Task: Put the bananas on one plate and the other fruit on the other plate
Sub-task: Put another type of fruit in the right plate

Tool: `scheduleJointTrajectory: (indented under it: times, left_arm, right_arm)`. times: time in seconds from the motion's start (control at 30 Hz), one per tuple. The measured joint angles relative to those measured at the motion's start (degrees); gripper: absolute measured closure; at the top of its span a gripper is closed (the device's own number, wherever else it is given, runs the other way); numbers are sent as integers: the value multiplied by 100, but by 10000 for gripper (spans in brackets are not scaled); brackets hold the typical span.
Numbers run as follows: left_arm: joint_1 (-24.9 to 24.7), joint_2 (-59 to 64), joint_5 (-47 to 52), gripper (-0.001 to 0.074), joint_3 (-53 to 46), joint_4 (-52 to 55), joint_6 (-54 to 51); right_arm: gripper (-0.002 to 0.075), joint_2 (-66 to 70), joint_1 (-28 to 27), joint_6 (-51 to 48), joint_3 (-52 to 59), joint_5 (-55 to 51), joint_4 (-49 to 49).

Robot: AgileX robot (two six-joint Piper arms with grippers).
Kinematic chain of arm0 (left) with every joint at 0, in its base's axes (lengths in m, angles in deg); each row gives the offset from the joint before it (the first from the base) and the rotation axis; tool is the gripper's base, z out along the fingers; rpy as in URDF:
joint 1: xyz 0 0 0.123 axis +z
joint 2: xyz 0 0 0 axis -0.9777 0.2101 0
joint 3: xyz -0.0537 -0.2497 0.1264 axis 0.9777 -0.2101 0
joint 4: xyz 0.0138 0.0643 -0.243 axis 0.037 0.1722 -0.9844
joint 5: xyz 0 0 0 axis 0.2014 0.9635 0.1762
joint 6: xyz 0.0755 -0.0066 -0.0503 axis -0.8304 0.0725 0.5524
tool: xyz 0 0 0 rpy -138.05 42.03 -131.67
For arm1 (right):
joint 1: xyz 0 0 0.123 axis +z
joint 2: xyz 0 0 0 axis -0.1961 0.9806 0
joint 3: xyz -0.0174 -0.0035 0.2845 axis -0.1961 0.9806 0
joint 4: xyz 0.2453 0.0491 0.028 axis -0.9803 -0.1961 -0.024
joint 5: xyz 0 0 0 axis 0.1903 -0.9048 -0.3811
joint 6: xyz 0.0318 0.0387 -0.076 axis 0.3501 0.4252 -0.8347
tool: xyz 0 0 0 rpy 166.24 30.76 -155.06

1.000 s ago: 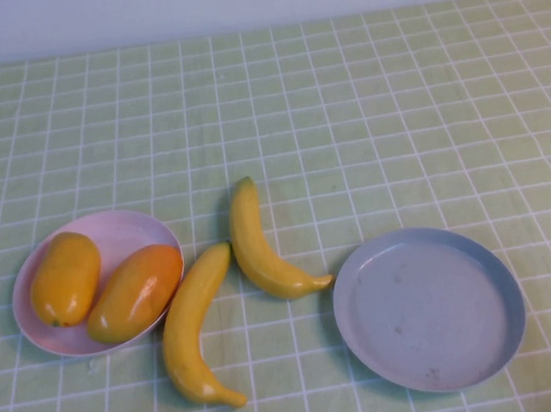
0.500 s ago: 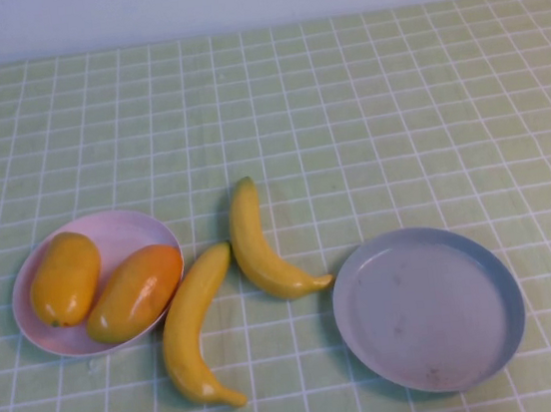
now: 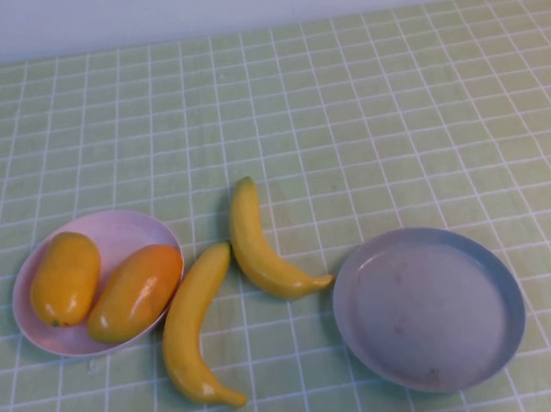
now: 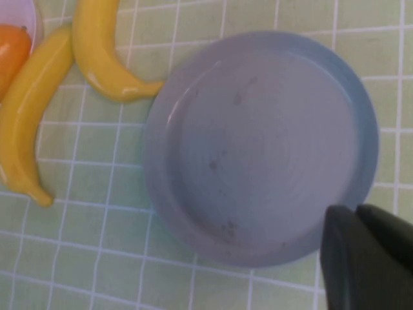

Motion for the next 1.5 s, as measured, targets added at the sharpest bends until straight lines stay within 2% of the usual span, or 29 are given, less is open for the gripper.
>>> scheduleJointTrajectory:
  times: [0.13, 0.3, 0.5, 0.83, 0.97, 1.17, 1.23, 1.33, 1.5]
  left_arm:
    - [0, 0, 0, 733, 0, 0, 0]
    - [0, 0, 0, 733, 0, 0, 0]
    - [0, 0, 0, 733, 0, 0, 0]
    - [0, 0, 0, 733, 0, 0, 0]
    - [0, 0, 2, 733, 0, 0, 0]
    - [0, 0, 2, 733, 0, 0, 0]
    - [0, 0, 2, 734, 0, 0, 0]
    - [0, 0, 2, 734, 0, 0, 0]
    - [0, 0, 2, 734, 0, 0, 0]
  right_arm:
    - [741, 516, 410, -12, -237, 80, 0]
    - [741, 1303, 1292, -12, -774, 157, 0]
    - [741, 2143, 2041, 236, -1444, 154, 162]
    - [724, 4001, 3141, 555, -3489, -712, 1054]
    - [623, 4787, 3379, 775, -4475, -1221, 1359]
    - [342, 5813, 3502, 1001, -5742, -1604, 1736]
    - [279, 6087, 3502, 1016, -6147, -1626, 1776]
    - [245, 6468, 3502, 1016, -6654, -1647, 1892]
    - [233, 6933, 3502, 1016, -7277, -1832, 2430]
